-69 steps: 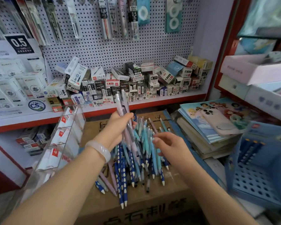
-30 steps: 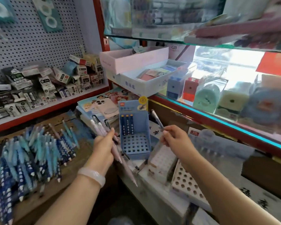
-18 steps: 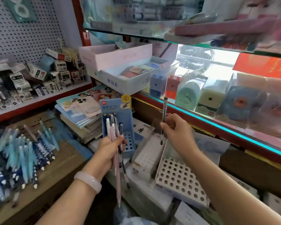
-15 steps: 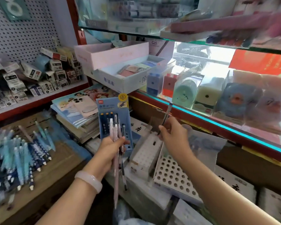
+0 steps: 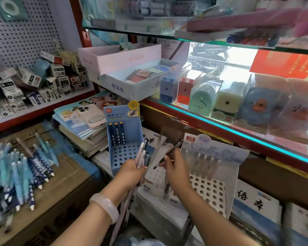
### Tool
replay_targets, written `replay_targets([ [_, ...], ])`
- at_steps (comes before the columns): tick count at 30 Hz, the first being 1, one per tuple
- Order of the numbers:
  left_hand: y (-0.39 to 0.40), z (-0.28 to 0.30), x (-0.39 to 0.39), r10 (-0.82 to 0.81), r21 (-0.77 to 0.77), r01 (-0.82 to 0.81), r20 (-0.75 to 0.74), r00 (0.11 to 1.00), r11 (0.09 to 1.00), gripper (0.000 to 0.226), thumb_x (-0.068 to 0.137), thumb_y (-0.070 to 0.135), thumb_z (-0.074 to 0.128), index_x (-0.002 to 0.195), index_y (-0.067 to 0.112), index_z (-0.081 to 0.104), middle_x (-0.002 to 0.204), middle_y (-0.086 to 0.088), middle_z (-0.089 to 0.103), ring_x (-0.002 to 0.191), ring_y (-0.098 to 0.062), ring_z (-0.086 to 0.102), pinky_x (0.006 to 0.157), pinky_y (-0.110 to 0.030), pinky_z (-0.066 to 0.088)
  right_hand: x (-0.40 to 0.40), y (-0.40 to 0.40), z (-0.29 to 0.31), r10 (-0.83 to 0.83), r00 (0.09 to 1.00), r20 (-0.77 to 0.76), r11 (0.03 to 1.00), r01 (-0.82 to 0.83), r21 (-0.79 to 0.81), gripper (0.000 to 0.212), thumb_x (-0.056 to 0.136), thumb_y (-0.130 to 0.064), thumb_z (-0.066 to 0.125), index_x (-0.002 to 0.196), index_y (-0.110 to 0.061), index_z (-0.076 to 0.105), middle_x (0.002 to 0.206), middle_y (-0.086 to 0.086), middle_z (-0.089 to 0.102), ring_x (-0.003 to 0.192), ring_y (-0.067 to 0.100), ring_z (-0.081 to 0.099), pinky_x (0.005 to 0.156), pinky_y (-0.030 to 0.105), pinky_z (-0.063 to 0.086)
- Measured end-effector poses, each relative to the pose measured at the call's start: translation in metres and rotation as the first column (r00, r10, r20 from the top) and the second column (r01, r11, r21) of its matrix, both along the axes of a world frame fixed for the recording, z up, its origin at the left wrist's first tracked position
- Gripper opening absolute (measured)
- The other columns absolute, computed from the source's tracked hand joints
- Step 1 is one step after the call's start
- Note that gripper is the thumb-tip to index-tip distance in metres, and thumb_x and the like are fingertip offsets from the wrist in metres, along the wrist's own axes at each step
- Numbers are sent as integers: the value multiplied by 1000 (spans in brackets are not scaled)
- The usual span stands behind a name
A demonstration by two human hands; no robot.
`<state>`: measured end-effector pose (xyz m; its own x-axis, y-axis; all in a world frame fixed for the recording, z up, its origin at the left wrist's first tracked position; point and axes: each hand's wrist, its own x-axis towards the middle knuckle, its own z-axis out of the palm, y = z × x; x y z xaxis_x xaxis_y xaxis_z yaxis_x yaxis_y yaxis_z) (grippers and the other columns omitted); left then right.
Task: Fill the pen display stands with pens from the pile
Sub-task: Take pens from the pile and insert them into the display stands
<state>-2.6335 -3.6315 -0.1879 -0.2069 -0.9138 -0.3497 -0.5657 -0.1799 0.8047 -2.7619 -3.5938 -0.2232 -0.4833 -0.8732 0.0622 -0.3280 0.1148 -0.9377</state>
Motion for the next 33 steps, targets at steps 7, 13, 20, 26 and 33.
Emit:
replay_targets([
  [7,6,0,3,80,128,-63,-130,988,990,3,88,3,57,85,3,56,70,-10,54,56,-18,54,50,-25,45,-18,-1,10,48,999,-19,996,-47,77,11,95,-11,49,97,-21,52,93,0,65,86,13,66,82,37,55],
  [13,-8,5,6,163,21,-163,-235,958,986,18,90,10,57,105,1,61,84,-12,63,67,-19,57,54,-24,44,-14,-34,30,-16,941,-337,991,61,121,20,96,-10,47,115,-10,52,106,8,63,95,21,62,80,33,54],
  [20,-42,7,26,194,53,-193,-488,851,980,15,92,14,55,103,5,61,81,-5,71,56,-11,59,58,-27,46,-1,-73,13,11,832,-555,944,174,280,30,91,1,51,118,-9,45,96,11,64,89,26,63,73,34,54],
  [26,-51,9,26,200,105,-172,-626,754,979,10,91,12,54,100,9,58,77,-6,70,57,-12,56,52,-25,46,-7,-87,2,31,787,-617,930,203,306,32,92,-2,53,121,-11,45,100,11,66,92,27,66,71,34,55],
  [33,-50,13,24,157,103,-118,-673,723,988,14,91,12,54,102,6,58,75,-4,73,53,-9,57,48,-20,48,-9,-96,-5,65,711,-701,926,218,307,31,94,-3,48,123,-13,43,92,10,69,77,26,68,62,32,56],
])
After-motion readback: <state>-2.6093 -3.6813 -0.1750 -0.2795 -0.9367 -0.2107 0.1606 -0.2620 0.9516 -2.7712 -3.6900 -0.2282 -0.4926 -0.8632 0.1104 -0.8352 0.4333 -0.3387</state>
